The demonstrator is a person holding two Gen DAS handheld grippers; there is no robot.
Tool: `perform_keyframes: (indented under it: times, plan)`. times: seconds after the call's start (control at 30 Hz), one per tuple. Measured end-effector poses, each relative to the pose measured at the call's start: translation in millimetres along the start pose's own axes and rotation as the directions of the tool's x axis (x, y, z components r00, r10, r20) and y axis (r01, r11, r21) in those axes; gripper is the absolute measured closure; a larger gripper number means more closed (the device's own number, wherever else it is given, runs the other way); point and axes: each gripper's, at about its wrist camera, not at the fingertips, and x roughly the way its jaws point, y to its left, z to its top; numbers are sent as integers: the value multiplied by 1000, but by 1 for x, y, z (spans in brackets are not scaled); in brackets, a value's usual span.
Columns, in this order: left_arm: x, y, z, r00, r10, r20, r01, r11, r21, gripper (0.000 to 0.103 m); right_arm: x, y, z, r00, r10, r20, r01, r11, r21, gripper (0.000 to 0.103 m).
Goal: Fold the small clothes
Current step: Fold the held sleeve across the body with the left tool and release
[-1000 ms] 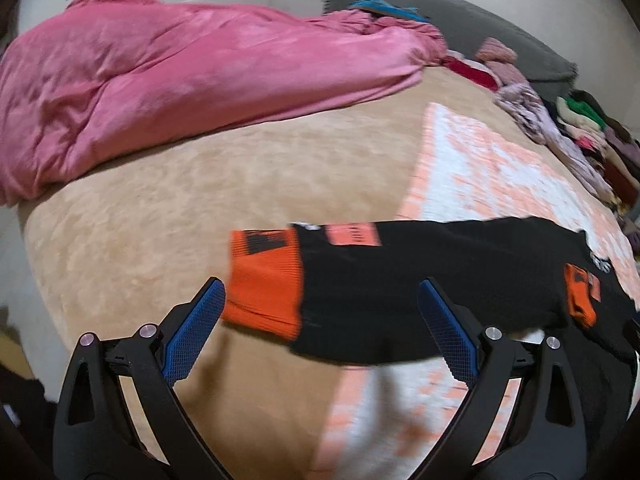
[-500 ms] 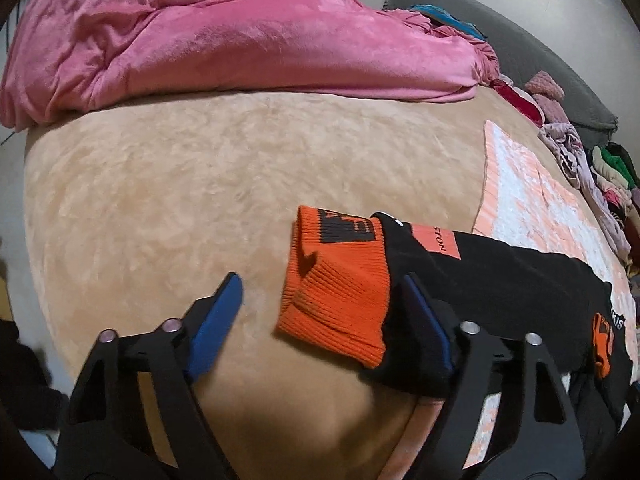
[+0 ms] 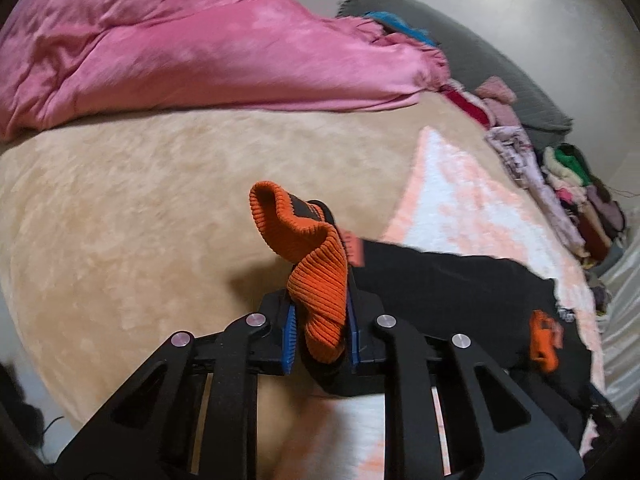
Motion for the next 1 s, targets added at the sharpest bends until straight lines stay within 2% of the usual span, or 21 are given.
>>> perform_keyframes:
  times: [0.33, 0.47, 0.73, 1.0]
  plan:
    - [-23, -78, 6, 989, -149, -1, 148, 981, 123, 92, -10, -26, -8, 1000, 13, 17, -14, 998, 69, 30]
    - [-22, -111, -1, 984, -177, -21, 178, 968, 177, 92, -19, -41, -13, 999, 9, 31, -12, 995, 95, 30]
    - [-10, -172, -32, 973, -210, -92, 228, 931, 286, 92, -30, -76, -27, 999, 4, 44, -12, 984, 175, 30]
    - [7, -223, -68, 964, -209, -162, 256, 891, 375, 91, -37, -102, -38, 999, 1, 54, -13, 975, 221, 30]
